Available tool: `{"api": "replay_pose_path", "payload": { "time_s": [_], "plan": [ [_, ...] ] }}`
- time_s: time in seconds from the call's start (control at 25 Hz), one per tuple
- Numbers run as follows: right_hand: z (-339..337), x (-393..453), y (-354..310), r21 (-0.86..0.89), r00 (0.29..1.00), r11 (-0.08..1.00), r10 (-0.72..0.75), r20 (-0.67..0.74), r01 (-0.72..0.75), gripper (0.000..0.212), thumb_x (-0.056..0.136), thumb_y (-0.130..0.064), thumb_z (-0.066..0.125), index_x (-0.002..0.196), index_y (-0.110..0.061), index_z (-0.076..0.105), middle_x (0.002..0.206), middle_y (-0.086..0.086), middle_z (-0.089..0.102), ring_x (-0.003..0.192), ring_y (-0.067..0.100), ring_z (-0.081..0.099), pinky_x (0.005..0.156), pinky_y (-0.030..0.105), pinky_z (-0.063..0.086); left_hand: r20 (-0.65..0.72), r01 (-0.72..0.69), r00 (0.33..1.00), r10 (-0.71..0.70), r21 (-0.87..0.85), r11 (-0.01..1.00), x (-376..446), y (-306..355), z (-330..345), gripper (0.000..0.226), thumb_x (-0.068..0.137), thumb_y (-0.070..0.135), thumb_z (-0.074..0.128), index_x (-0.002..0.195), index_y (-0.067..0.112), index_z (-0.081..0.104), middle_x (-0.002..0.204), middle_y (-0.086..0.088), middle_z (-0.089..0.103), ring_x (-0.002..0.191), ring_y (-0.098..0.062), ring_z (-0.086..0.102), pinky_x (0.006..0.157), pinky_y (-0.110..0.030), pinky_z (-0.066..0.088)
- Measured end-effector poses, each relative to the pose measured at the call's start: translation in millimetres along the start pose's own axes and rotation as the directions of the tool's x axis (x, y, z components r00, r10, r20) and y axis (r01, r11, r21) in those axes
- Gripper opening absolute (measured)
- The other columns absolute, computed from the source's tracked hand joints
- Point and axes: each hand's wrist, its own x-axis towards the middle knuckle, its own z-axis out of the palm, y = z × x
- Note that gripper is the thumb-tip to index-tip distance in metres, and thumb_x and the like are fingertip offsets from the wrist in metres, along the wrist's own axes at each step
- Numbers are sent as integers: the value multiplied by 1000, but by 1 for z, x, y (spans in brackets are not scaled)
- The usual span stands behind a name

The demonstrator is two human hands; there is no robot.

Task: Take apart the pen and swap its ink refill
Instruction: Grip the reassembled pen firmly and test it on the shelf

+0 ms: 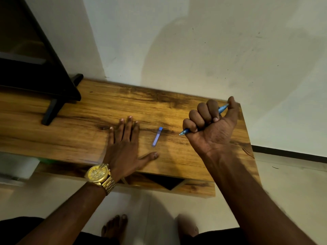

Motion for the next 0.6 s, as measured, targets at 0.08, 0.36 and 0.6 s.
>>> {"api": "replay_pose_path", "payload": {
  "time_s": [0.08,0.36,0.6],
  "plan": [
    [-3,2,0,-28,999,1000,-12,-36,11,58,102,-56,33,56,-24,21,53,-6,12,48,14,8,50,27,12,19,11,1000,-11,4,1000,1,3,0,137,74,106,17,173,14,-4,181,-11,-19,169,-35,-15,134,-65,1],
    [-3,2,2,-73,998,997,-37,-54,33,66,100,-64,43,50,-23,28,52,-5,14,46,14,10,51,28,13,33,21,999,-20,-7,1000,0,8,-1,139,73,106,16,172,12,-6,181,-13,-21,168,-37,-17,133,-66,-3],
    [1,0,4,-103,997,994,-27,-75,19,63,101,-57,37,49,-22,31,53,-5,12,47,14,9,52,28,14,25,22,999,-22,-6,1000,0,7,1,140,71,108,6,173,12,-3,181,-14,-17,168,-38,-13,133,-67,2]
  ]
}}
